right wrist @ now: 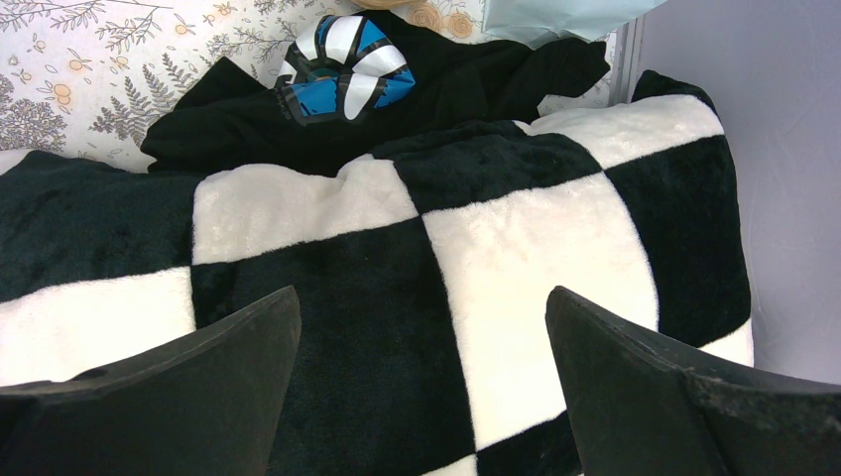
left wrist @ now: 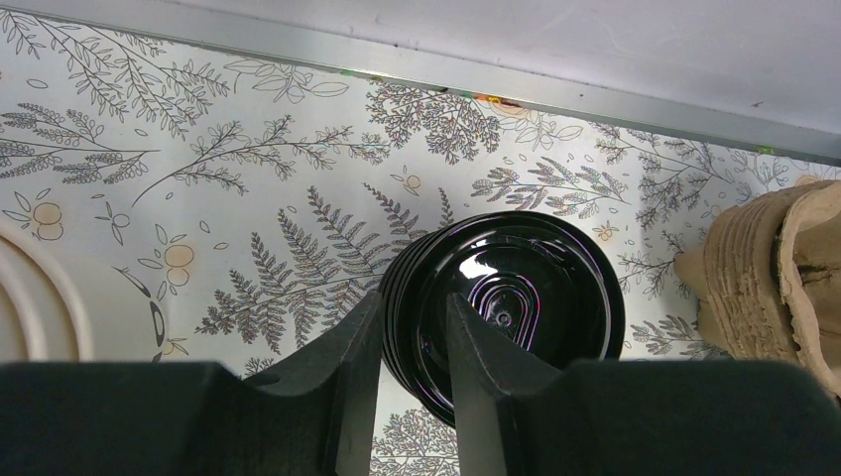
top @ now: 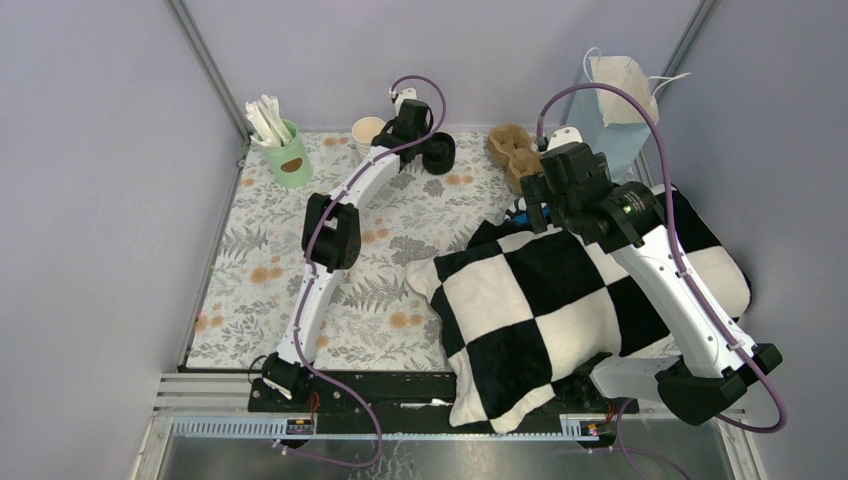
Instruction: Pack the takeout coffee
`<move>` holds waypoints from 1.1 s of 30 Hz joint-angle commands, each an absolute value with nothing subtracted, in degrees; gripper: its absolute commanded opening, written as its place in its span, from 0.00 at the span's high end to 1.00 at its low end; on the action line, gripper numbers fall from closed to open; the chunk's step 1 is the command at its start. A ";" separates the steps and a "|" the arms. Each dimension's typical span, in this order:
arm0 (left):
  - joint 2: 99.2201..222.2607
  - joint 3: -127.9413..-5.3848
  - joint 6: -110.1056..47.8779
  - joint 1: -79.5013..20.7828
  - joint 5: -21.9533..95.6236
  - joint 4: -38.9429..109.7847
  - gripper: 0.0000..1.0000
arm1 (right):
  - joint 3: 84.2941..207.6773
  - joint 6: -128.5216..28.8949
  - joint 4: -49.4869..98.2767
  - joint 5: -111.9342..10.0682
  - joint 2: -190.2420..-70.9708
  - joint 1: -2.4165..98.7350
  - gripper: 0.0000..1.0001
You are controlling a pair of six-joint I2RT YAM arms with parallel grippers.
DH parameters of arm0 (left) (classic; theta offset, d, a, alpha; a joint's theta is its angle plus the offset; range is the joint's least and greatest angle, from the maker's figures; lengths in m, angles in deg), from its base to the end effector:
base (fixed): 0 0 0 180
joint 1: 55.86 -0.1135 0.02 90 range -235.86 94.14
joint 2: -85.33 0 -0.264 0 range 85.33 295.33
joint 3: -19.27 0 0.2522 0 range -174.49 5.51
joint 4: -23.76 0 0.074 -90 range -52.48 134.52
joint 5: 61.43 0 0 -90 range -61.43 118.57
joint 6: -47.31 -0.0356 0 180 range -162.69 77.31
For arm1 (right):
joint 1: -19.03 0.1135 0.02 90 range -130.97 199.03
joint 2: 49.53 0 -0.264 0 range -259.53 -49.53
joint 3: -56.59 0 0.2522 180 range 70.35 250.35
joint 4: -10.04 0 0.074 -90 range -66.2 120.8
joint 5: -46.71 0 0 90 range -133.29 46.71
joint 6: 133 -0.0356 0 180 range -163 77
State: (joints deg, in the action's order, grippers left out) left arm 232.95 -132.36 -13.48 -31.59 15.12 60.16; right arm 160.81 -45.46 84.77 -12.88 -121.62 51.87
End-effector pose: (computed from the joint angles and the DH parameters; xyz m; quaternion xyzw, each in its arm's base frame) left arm 0.5378 -0.2334 0.2143 -0.0939 0.8670 -0.1237 0.4735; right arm 0.2026 0.1093 0.4280 -0.1298 0.8804 -0.1112 0.4424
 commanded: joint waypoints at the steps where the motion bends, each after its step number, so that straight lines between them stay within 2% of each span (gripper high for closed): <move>1: 233.93 -133.97 -13.42 -31.51 15.32 58.42 0.67 | 161.08 -45.81 83.65 -13.17 -121.25 51.55 0.00; 11: 234.57 -133.98 -13.16 -31.46 16.01 58.73 0.68 | 161.05 -45.81 83.67 -13.30 -121.26 51.47 0.00; 33: 233.27 -135.16 -15.74 -30.46 13.21 58.79 0.83 | 160.87 -45.86 83.63 -13.49 -121.16 51.48 0.00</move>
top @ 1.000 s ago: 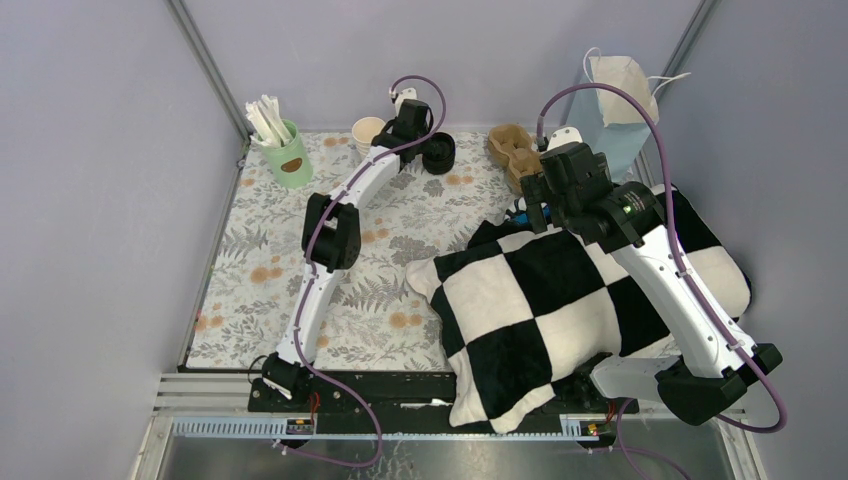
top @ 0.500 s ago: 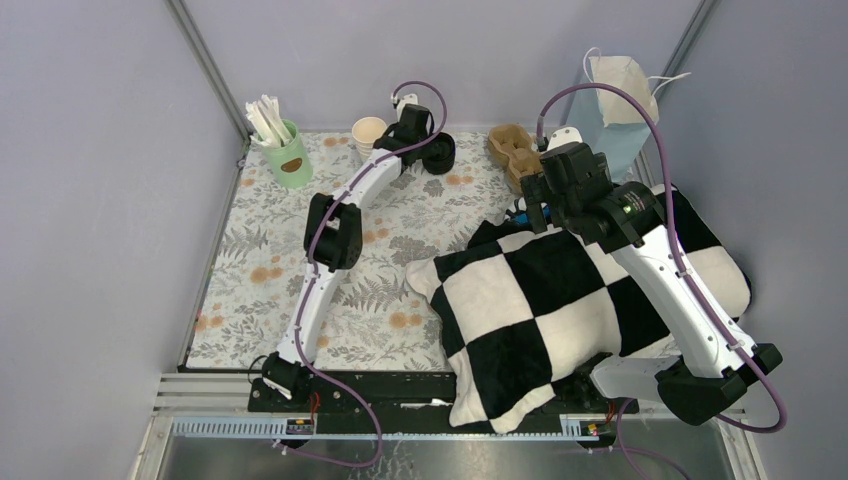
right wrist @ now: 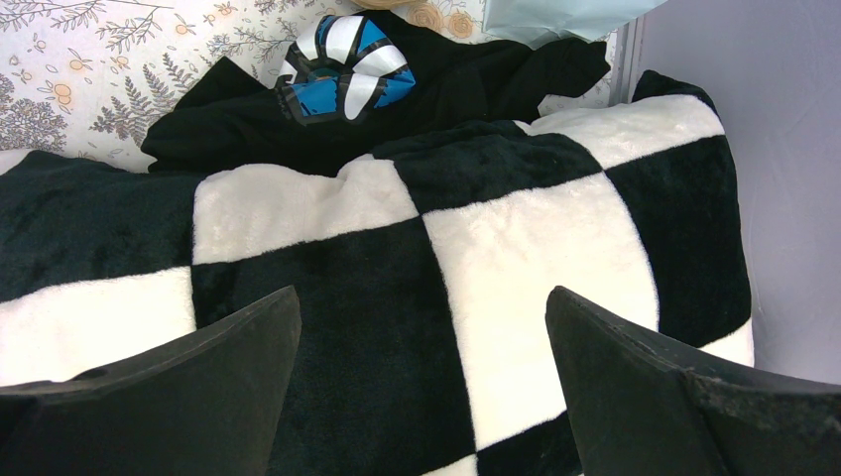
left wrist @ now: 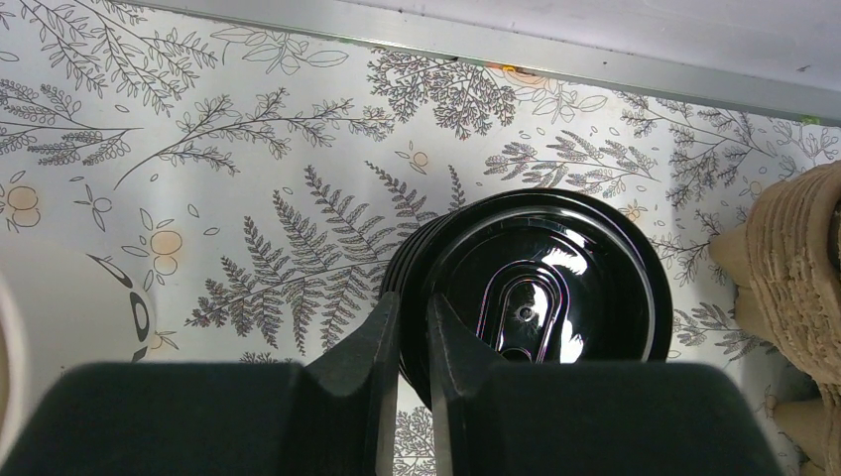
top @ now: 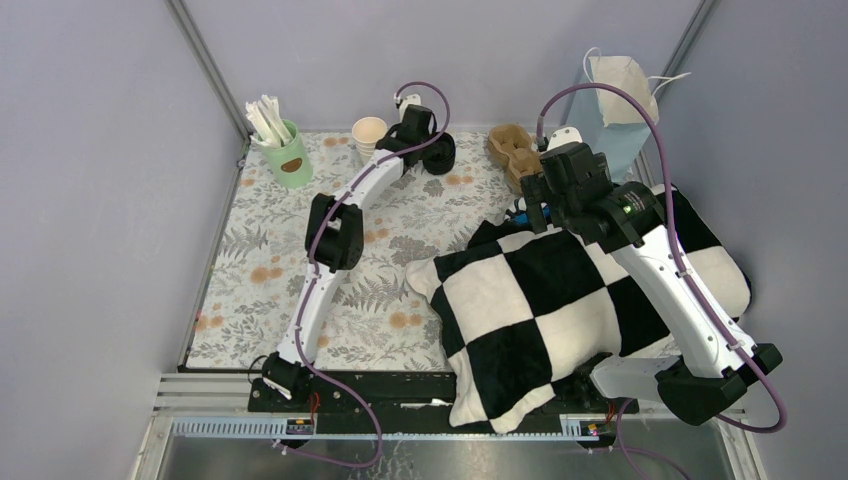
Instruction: Pack the takeout coffee
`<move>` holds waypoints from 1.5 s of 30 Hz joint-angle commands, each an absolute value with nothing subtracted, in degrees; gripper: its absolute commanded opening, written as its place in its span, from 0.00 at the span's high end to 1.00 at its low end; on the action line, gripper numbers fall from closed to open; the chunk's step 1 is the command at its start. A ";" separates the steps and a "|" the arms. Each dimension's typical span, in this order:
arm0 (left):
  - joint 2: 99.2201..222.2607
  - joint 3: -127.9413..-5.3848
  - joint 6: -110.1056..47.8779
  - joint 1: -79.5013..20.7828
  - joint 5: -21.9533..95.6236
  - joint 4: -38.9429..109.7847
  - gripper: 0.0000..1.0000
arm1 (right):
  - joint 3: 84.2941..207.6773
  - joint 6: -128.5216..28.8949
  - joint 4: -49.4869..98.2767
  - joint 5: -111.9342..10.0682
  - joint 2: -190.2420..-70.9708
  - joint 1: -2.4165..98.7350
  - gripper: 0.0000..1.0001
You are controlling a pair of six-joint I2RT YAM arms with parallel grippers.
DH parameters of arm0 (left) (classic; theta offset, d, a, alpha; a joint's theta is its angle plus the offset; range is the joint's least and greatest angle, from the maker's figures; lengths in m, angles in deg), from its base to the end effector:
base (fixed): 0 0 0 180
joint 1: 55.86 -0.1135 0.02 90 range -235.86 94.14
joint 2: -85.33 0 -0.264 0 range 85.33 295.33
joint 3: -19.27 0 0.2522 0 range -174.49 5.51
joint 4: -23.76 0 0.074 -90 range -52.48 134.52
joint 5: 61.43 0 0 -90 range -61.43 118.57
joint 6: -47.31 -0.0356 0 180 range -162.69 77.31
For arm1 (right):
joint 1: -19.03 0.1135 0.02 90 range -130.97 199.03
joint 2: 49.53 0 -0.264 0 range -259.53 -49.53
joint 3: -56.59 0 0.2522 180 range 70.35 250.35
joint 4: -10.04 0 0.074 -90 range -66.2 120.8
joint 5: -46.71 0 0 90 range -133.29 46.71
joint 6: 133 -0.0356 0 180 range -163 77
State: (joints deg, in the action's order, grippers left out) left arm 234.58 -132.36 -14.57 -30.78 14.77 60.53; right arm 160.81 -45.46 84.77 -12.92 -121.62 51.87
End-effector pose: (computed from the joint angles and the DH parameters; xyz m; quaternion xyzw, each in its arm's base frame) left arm 0.5366 -0.2417 0.1976 -0.0793 0.8763 -0.1123 0.4617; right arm 0.2026 0.1093 0.4280 -0.1299 0.8804 -0.1109 0.4424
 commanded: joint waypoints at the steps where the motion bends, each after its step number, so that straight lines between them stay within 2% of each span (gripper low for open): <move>1: 233.07 -135.08 -15.79 -30.41 13.13 58.79 0.84 | 160.88 -45.89 83.65 -13.47 -121.16 51.50 0.00; 24: 228.84 -133.45 -4.53 -33.09 19.27 62.68 0.84 | 160.70 -46.28 83.79 -13.90 -120.47 51.54 0.00; 29: 229.11 -133.54 -3.81 -33.27 20.33 62.62 0.78 | 160.70 -46.30 83.74 -13.78 -120.27 51.53 0.00; 35: 229.51 -133.92 -4.09 -33.27 21.11 62.60 0.65 | 160.92 -46.08 83.65 -13.66 -120.15 51.56 0.00; 39: 228.11 -134.96 -4.60 -33.27 22.15 63.51 0.63 | 162.75 -46.96 83.91 -14.20 -121.15 51.47 0.00; 43: 222.78 -134.02 -6.94 -33.27 23.60 67.54 0.51 | 166.97 -49.89 83.78 -18.20 -124.63 51.23 0.00; 45: 217.64 -129.70 -7.42 -33.35 24.77 69.34 0.45 | 169.49 -52.21 82.97 -20.74 -127.65 50.99 0.00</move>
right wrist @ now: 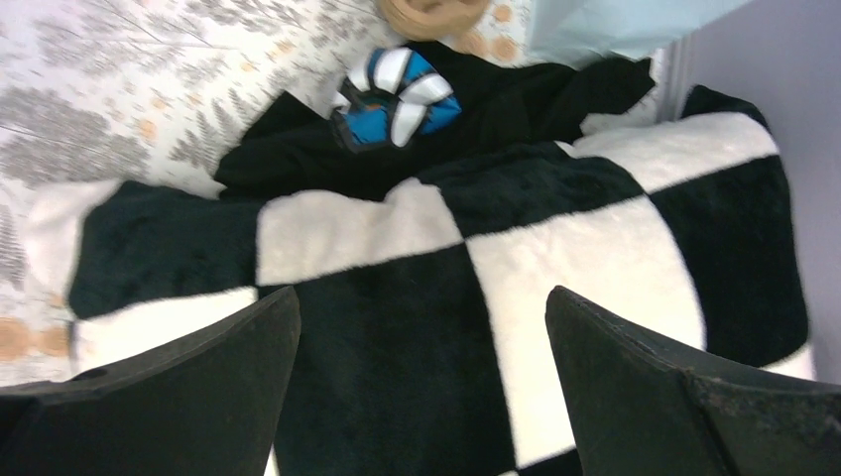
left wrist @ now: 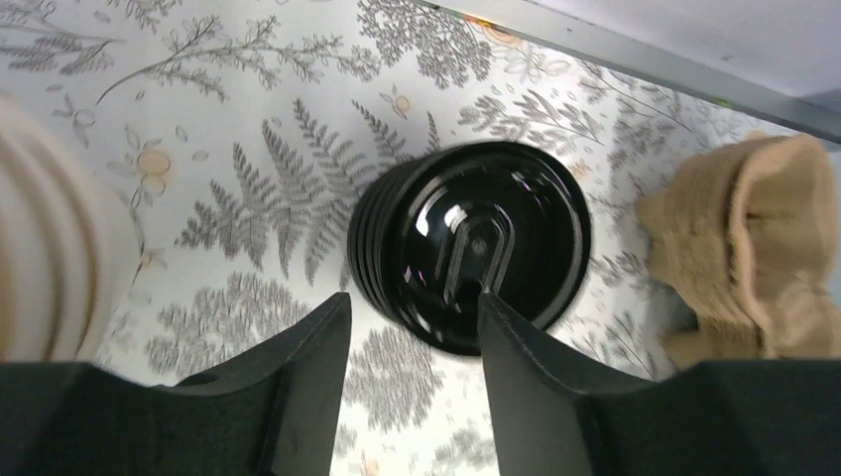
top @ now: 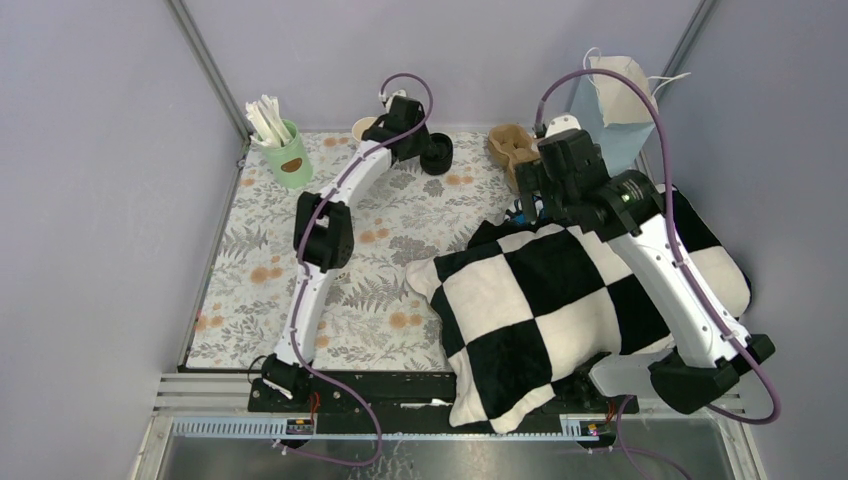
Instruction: Pack the takeout coffee
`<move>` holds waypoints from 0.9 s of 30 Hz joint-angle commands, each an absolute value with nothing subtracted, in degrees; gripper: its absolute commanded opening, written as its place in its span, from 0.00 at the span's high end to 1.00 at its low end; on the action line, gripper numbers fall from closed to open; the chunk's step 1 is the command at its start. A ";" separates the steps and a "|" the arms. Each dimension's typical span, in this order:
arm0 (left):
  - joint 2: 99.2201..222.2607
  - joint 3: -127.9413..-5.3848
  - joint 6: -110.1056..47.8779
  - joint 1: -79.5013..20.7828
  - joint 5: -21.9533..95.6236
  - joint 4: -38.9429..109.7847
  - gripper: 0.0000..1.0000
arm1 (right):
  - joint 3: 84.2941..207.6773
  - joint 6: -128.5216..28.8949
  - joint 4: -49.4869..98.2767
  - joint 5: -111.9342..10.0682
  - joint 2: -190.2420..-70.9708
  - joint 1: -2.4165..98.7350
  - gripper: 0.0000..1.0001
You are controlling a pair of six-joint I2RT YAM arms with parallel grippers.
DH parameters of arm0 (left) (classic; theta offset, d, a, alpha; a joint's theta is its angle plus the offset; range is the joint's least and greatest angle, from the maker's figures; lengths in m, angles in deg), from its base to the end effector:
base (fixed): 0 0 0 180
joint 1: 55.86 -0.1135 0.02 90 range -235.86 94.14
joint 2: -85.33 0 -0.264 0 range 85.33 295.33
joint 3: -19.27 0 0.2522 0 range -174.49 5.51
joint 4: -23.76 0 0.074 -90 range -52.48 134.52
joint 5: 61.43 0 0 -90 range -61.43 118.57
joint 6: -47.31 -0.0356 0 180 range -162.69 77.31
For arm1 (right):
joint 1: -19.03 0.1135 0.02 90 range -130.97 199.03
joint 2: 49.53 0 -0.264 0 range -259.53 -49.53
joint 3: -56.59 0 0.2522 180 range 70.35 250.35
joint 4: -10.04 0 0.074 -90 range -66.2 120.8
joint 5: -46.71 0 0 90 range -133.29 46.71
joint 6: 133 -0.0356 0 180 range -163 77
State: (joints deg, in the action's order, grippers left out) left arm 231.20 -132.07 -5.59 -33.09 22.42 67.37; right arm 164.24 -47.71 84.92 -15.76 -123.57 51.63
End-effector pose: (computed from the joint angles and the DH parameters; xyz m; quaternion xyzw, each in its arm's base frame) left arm 0.5322 -0.2193 0.2181 -0.1353 0.8881 -0.1761 0.4025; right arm 0.2084 0.1137 0.4373 -0.1180 0.8824 -0.0772 0.4490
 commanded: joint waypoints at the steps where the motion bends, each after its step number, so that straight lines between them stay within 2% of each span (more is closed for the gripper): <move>1: 214.70 -127.15 -7.32 -33.28 25.46 70.21 0.41 | 170.62 -53.47 82.46 -22.09 -129.27 50.87 0.00; 10: 185.61 -104.60 -4.51 -33.30 36.15 77.53 0.20 | 179.89 -63.45 73.11 -30.70 -145.02 50.02 0.00; 14: 177.32 -101.72 -7.96 -33.27 37.71 83.84 0.09 | 183.07 -66.25 64.99 -27.53 -153.45 48.97 0.01; 17: 172.71 -101.47 -10.21 -33.27 37.32 89.16 0.02 | 185.99 -63.54 58.37 -24.50 -160.75 48.94 0.07; 23: 166.64 -101.45 -12.20 -33.27 35.73 96.37 0.01 | 206.49 -58.68 59.51 -22.34 -181.13 48.69 0.16; 27: 163.46 -101.73 -13.91 -33.27 33.36 99.21 0.01 | 206.83 -56.89 52.37 -22.63 -186.51 48.60 0.17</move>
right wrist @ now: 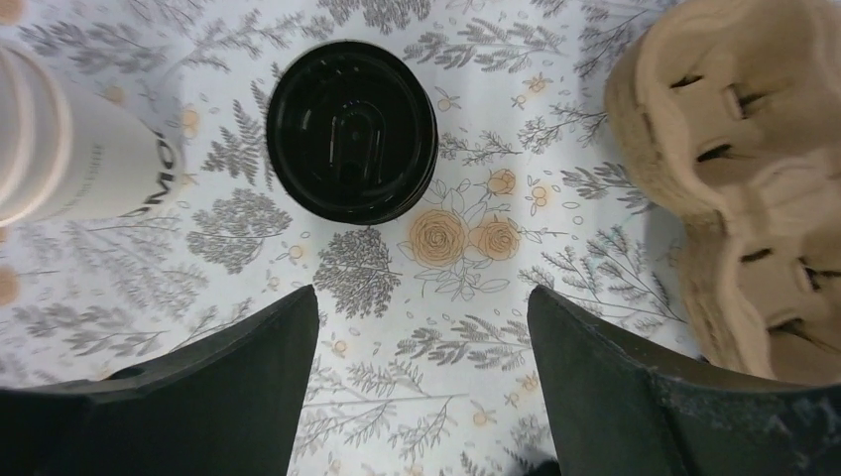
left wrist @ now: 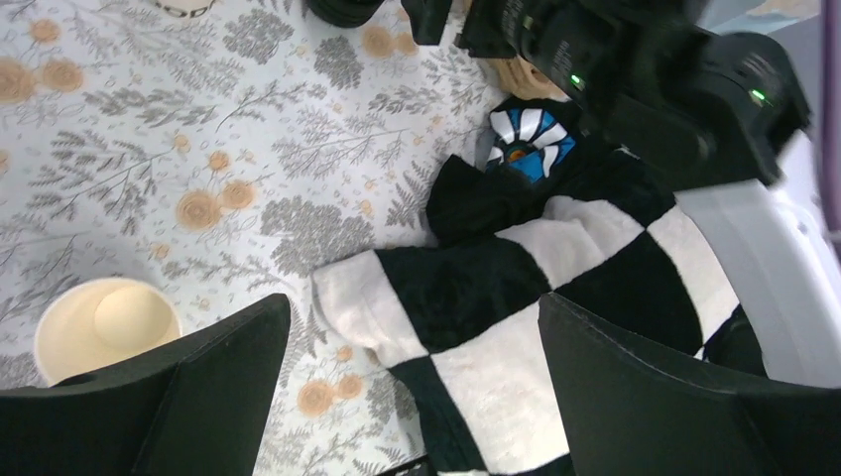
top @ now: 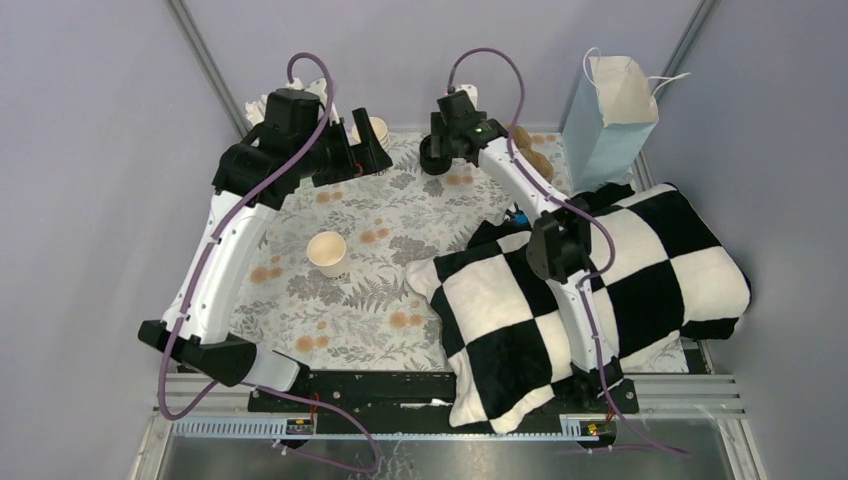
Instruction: Pack the takeout coffee
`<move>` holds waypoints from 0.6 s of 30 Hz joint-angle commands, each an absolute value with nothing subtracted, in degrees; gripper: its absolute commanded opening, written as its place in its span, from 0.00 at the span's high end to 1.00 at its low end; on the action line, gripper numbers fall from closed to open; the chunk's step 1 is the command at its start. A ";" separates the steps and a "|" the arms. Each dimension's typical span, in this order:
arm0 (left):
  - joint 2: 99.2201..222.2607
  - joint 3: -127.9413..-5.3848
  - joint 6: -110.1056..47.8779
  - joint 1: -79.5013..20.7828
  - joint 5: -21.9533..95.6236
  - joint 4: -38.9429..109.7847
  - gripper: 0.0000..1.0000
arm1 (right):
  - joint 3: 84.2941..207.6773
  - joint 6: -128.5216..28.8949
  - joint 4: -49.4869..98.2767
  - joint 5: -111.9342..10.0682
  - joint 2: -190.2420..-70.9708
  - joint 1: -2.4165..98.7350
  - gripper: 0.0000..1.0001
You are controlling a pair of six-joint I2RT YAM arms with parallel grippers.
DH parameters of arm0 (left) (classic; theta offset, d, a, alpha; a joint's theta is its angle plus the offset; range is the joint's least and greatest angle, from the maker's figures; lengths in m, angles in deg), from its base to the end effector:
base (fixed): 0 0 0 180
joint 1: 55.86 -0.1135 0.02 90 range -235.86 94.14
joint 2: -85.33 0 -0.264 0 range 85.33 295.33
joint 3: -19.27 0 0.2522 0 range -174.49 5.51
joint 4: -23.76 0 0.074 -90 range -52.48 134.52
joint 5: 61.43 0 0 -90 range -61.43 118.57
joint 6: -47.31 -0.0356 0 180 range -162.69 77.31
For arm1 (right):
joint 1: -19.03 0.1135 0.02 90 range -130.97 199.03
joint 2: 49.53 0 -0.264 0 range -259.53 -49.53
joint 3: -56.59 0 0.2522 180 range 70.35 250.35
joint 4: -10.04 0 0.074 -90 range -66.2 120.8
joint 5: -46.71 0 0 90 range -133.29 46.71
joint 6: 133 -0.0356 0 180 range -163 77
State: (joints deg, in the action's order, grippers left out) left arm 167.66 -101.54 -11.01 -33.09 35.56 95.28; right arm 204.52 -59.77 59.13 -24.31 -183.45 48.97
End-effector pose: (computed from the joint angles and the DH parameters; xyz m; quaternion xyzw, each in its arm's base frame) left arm 0.2508 -0.1100 0.4725 -0.0392 0.8770 -0.2654 0.3987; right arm 0.4702 0.2574 0.3028 -0.0248 0.8781 0.0460 0.4756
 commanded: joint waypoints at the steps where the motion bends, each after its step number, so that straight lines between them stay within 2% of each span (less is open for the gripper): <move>1: 163.04 -101.92 -14.29 -33.27 32.60 100.01 0.01 | 206.35 -56.52 50.30 -22.34 -187.21 48.64 0.17; 9: 161.96 -101.14 -15.71 -33.28 29.88 102.74 0.01 | 212.83 -55.97 44.02 -20.47 -195.46 48.59 0.20; 14: 161.46 -99.99 -14.49 -33.27 29.93 102.74 0.01 | 212.42 -57.33 39.83 -17.33 -197.60 48.54 0.22; 18: 160.67 -99.68 -14.14 -33.29 29.10 103.18 0.01 | 214.95 -58.97 39.30 -17.09 -200.16 48.33 0.32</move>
State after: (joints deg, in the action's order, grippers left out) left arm 162.63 -99.81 -14.25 -33.09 30.75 103.22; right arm 210.40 -56.89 43.55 -20.05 -197.46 48.81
